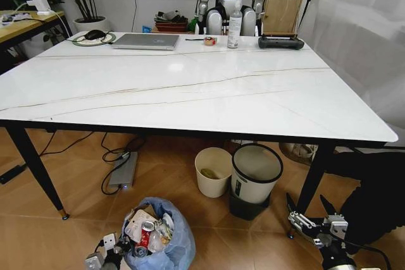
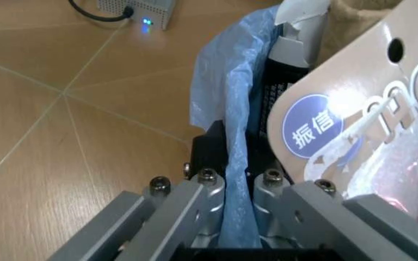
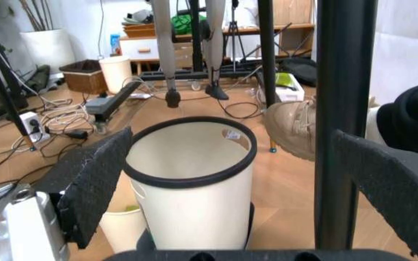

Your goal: Pick up the trash bin and place the trash from the table into it.

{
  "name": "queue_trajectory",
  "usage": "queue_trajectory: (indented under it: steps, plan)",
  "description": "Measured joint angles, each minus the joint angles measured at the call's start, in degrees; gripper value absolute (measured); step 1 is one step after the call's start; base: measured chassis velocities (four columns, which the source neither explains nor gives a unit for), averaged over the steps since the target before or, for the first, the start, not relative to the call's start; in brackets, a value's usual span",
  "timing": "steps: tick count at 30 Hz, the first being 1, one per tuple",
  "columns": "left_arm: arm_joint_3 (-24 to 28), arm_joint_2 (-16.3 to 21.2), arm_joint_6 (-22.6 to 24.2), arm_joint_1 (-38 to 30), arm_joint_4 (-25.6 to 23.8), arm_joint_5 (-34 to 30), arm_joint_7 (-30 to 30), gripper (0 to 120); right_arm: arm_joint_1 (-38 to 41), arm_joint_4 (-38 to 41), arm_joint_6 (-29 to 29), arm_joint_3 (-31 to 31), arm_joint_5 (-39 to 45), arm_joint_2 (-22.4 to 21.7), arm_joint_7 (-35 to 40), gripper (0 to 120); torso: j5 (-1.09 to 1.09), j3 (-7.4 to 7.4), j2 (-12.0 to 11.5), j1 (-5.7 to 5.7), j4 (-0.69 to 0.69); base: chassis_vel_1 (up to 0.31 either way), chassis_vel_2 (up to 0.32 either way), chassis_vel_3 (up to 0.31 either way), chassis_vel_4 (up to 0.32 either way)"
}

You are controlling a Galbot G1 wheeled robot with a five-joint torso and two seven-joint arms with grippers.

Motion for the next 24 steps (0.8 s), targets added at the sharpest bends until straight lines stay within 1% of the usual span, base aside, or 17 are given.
queue_trajectory:
  steps: [8, 24]
  plan:
    - [0.07, -0.05, -0.24, 0.08, 0.5, 1.42, -0.14, 0, 0.0, 0.0, 0.0, 0.0, 0.0, 0.0, 0.0, 100, 0.0, -0.15, -0.16, -0.02, 0.0, 0.0, 0.0, 0.0, 0.0]
    - [0.1, -0.61, 0.55, -0.82, 2.42, 1.42, -1.09, 0, 0.0, 0.0, 0.0, 0.0, 0.0, 0.0, 0.0, 100, 0.01, 0.07, 0.2, 0.11, 0.0, 0.0, 0.0, 0.0, 0.0]
